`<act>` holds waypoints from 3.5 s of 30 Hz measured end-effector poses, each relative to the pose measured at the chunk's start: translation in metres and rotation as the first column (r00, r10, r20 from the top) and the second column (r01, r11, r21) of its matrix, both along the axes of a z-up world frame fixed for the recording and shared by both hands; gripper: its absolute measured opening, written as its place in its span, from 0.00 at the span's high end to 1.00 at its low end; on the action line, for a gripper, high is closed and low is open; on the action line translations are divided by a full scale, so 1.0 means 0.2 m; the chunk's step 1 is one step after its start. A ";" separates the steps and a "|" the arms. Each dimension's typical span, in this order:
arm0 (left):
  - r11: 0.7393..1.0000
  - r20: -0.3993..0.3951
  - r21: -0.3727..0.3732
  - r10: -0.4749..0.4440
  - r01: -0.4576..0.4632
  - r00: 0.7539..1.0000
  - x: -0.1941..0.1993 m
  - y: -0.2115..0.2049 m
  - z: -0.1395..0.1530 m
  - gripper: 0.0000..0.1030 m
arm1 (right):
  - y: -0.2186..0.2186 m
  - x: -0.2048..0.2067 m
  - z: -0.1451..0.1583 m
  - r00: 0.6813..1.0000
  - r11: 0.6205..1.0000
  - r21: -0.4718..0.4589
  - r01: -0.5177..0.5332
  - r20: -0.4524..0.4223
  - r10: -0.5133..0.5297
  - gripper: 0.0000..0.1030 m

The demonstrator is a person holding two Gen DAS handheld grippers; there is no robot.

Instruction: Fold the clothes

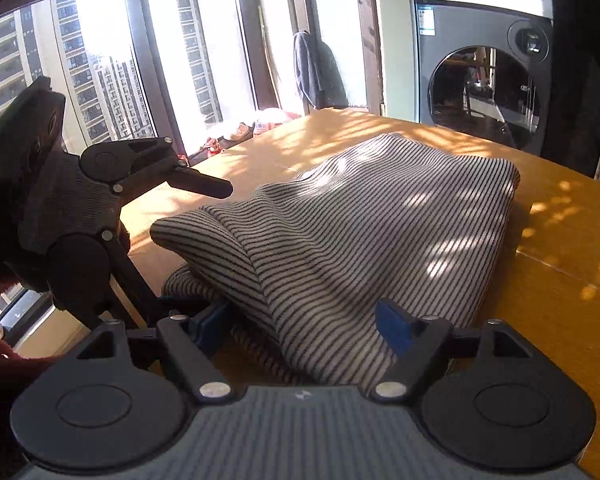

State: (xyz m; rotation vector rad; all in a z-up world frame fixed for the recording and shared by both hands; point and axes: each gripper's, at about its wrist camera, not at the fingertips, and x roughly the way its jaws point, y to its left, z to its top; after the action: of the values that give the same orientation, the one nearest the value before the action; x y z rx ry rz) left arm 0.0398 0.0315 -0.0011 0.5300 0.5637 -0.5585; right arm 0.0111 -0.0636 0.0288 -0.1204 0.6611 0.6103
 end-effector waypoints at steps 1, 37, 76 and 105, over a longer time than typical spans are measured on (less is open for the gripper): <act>0.999 -0.019 -0.037 0.017 -0.017 1.000 0.02 0.01 0.02 0.00 | 0.02 -0.04 0.02 0.998 0.999 -0.051 -0.011 0.054 0.013 0.18; 0.932 -0.344 -0.353 -0.047 -0.083 0.938 0.70 0.07 0.00 0.22 | 0.06 0.00 0.56 0.920 0.875 -0.405 -0.266 0.163 0.355 0.67; 0.914 -0.330 -0.387 -0.018 -0.118 0.944 0.96 -0.02 0.05 0.06 | -0.40 0.62 -0.01 0.963 0.956 -0.120 0.269 0.046 -0.266 0.47; 0.965 -0.272 -0.261 -0.049 -0.024 0.961 0.96 -0.11 0.09 0.02 | -0.35 0.34 0.12 0.979 0.980 0.065 0.190 0.066 -0.194 0.28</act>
State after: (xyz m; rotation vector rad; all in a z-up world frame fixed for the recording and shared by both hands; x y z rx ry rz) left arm 0.2311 0.0094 0.0175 0.2043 0.7392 -0.7139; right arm 0.0791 -0.1336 0.0526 -0.0233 0.5770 0.4364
